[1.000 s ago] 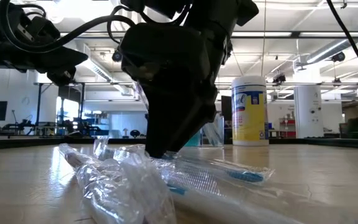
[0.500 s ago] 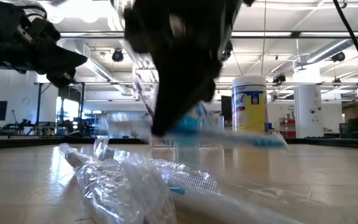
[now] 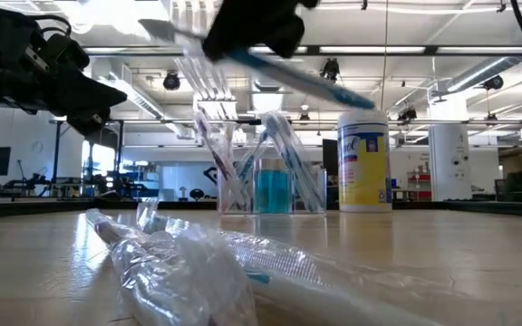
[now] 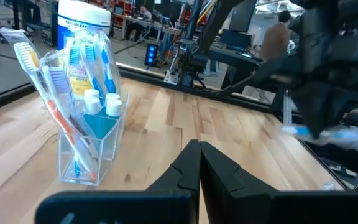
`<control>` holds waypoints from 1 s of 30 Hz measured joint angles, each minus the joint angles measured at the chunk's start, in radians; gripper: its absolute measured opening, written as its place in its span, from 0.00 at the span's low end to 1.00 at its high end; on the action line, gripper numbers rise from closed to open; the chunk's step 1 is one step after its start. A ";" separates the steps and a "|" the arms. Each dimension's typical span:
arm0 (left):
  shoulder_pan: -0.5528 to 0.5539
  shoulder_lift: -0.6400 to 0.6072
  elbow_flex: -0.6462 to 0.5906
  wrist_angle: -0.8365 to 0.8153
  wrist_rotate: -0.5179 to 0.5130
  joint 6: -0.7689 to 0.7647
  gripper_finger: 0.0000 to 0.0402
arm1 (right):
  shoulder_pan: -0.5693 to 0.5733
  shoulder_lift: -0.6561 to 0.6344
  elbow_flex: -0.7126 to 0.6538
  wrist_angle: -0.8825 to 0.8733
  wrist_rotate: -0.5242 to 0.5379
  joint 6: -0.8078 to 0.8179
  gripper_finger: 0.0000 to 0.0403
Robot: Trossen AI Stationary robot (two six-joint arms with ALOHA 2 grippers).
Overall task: Pick & Place toothbrushing station
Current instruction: Put the top blue toothbrush into the transparent organizer
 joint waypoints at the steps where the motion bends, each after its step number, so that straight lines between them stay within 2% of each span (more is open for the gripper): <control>1: 0.000 0.000 0.000 0.001 0.000 0.000 0.02 | 0.003 -0.017 -0.006 0.014 0.001 -0.020 0.05; 8: 0.000 -0.002 0.000 0.001 0.000 0.005 0.02 | 0.004 -0.214 -0.163 0.133 -0.004 -0.096 0.05; 14: -0.002 -0.002 0.000 0.001 0.004 0.022 0.02 | 0.005 -0.429 -0.435 0.416 -0.004 -0.129 0.05; 23: -0.002 -0.003 0.000 0.001 0.019 0.033 0.02 | 0.004 -0.797 -0.909 0.762 0.090 -0.136 0.05; 30: -0.002 -0.003 0.000 0.001 0.031 0.036 0.02 | 0.005 -0.985 -1.174 0.964 0.098 -0.183 0.05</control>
